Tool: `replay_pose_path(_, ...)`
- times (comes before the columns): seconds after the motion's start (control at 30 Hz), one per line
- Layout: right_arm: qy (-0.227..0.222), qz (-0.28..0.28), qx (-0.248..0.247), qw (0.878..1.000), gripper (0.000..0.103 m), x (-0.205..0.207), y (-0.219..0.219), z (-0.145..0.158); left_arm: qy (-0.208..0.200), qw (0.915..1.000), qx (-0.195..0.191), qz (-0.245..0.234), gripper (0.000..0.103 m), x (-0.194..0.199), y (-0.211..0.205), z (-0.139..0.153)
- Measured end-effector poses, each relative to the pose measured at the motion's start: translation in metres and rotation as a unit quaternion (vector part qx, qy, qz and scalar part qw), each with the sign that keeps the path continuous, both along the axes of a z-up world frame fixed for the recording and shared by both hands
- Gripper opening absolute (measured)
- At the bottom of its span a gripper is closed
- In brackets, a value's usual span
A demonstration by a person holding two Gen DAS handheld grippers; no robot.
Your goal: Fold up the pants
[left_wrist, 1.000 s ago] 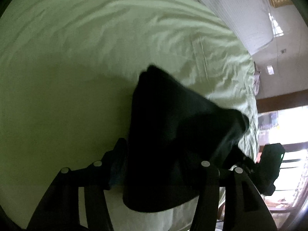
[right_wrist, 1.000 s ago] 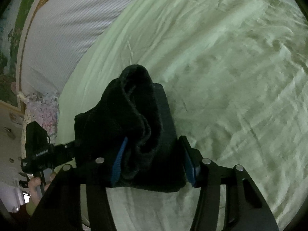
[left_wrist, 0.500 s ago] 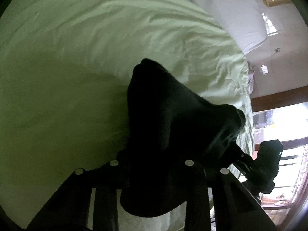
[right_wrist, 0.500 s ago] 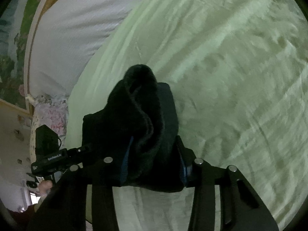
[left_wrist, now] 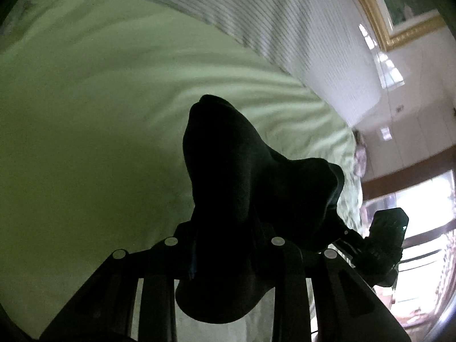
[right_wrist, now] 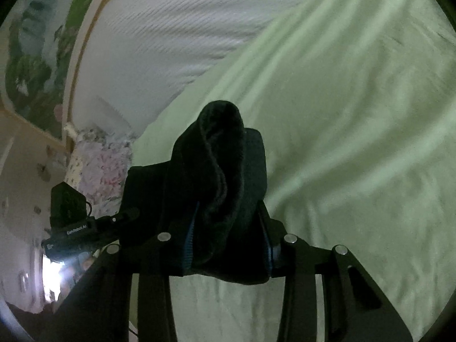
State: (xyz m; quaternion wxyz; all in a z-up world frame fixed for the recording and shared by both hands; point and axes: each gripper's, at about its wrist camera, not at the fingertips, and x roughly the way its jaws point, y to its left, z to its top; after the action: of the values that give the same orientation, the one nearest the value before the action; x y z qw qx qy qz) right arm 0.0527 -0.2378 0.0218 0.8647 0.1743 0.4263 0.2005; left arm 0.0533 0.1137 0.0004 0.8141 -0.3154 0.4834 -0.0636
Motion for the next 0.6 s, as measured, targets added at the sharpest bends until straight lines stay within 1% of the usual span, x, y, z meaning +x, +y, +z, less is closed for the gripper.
replay_pose_path(0.13, -0.004, 0.037, -0.009, 0.999, 0.039, 0.031, 0.035, -0.002, -0.001, 0.9993, 0.014, 0.034, 0.027, 0.001, 0.028, 0.002)
replay_pose_path(0.2, -0.003, 0.05, -0.012, 0.999, 0.039, 0.041, 0.045, -0.005, -0.001, 0.9986, 0.018, 0.05, 0.027, 0.003, 0.039, 0.001)
replay_pose_path(0.33, 0.006, 0.07, -0.013, 0.997, 0.039, 0.063, 0.07, -0.015, 0.005, 0.9969, 0.022, 0.075, 0.027, 0.009, 0.056, -0.007)
replay_pose_path(0.4, 0.011, 0.076, -0.015, 0.997, 0.039, 0.068, 0.075, -0.019, 0.01, 0.9962, 0.026, 0.082, 0.027, 0.012, 0.06, -0.011)
replay_pose_path(0.6, 0.031, 0.085, -0.025, 0.996, 0.039, 0.082, 0.088, -0.035, 0.027, 0.9951, 0.022, 0.093, 0.027, 0.007, 0.079, -0.027)
